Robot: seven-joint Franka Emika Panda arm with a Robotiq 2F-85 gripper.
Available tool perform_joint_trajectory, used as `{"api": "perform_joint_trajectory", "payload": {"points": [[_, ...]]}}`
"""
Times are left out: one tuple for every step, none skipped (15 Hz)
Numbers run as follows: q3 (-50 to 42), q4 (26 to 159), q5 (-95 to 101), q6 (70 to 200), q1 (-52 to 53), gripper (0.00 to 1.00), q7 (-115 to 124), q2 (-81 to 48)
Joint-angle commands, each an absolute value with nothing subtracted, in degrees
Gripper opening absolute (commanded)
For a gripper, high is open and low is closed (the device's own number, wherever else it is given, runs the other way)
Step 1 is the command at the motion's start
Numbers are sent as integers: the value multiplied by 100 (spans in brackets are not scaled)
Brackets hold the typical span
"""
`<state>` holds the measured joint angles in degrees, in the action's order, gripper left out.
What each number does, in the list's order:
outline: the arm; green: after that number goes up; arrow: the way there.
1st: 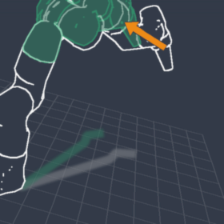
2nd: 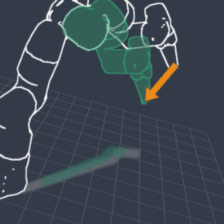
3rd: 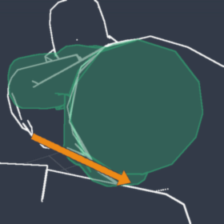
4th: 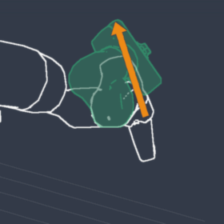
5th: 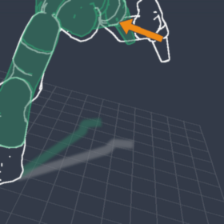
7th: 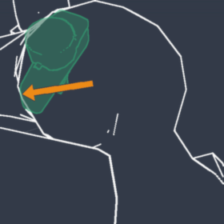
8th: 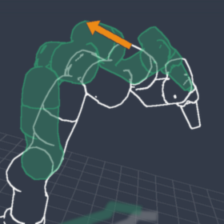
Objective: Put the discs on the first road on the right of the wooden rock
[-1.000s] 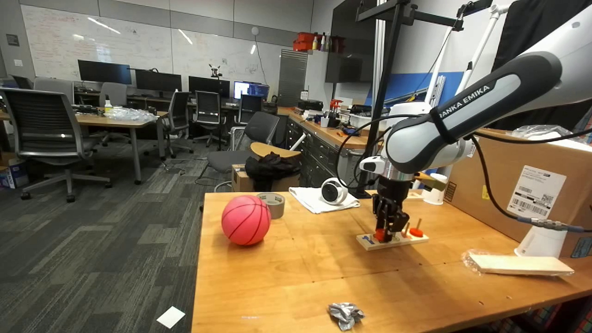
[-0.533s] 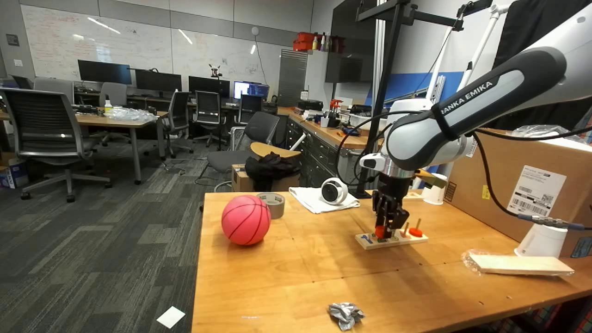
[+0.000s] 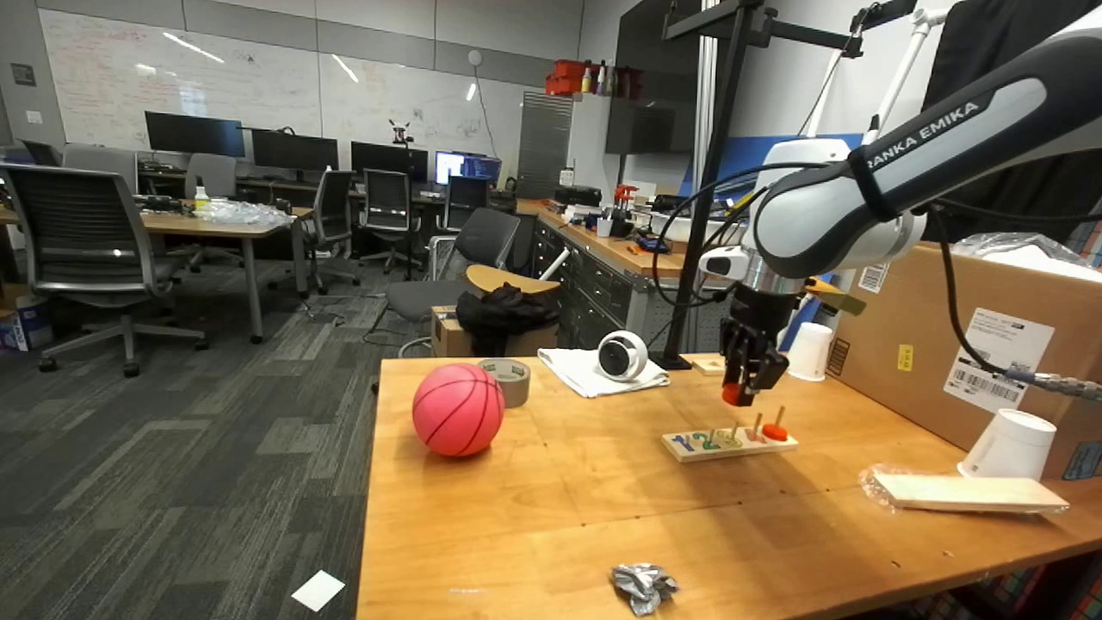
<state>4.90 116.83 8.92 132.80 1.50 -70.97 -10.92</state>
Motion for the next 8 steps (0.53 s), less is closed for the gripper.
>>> {"api": "perform_joint_trajectory", "payload": {"points": [[320, 11879, 1065, 13185, 42, 17, -6968, -658], [265, 11883, 1092, 13156, 10, 17, -6959, -618], [210, 11884, 1135, 13132, -22, 17, -6935, -600], [162, 11881, 1169, 13125, -45, 17, -6910, -595], [121, 11870, 1176, 13121, -72, 17, -6903, -608], [91, 11864, 1164, 13129, -96, 17, -6905, -628], [68, 11852, 1137, 13136, -121, 17, -6909, -664], [55, 11848, 1124, 13130, -137, 17, -6908, -683]]}}
